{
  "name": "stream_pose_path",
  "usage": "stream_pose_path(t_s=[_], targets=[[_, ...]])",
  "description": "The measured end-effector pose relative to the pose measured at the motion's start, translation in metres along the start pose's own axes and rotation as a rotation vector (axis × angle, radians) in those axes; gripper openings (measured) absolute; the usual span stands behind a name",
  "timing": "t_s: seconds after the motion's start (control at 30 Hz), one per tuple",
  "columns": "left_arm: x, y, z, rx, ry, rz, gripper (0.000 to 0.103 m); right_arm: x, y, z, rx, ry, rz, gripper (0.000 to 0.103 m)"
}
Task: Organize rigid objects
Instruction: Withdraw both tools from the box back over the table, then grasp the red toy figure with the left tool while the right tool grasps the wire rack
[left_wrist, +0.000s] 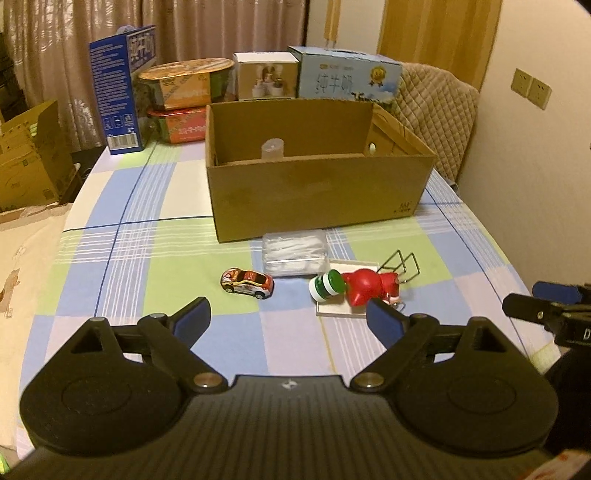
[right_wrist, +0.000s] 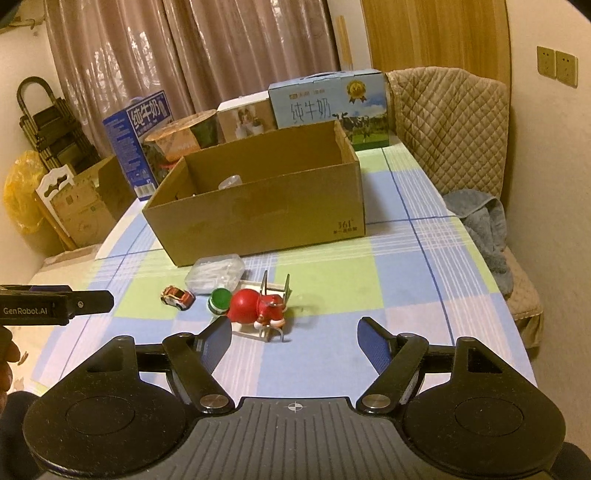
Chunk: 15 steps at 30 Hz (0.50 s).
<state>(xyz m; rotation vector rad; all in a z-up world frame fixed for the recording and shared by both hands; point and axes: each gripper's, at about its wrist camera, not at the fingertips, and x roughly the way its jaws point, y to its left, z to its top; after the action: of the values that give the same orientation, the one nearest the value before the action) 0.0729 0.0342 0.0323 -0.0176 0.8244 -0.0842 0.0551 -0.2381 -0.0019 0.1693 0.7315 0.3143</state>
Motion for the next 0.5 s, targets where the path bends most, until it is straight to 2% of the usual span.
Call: stream_pose_path(t_s=[0.5], targets=[[0.018, -0.005, -0.002, 0.060, 0.041, -0.036, 0.090, 0.011, -0.004, -0.002, 0.001, 0.020, -0.008, 0.072]])
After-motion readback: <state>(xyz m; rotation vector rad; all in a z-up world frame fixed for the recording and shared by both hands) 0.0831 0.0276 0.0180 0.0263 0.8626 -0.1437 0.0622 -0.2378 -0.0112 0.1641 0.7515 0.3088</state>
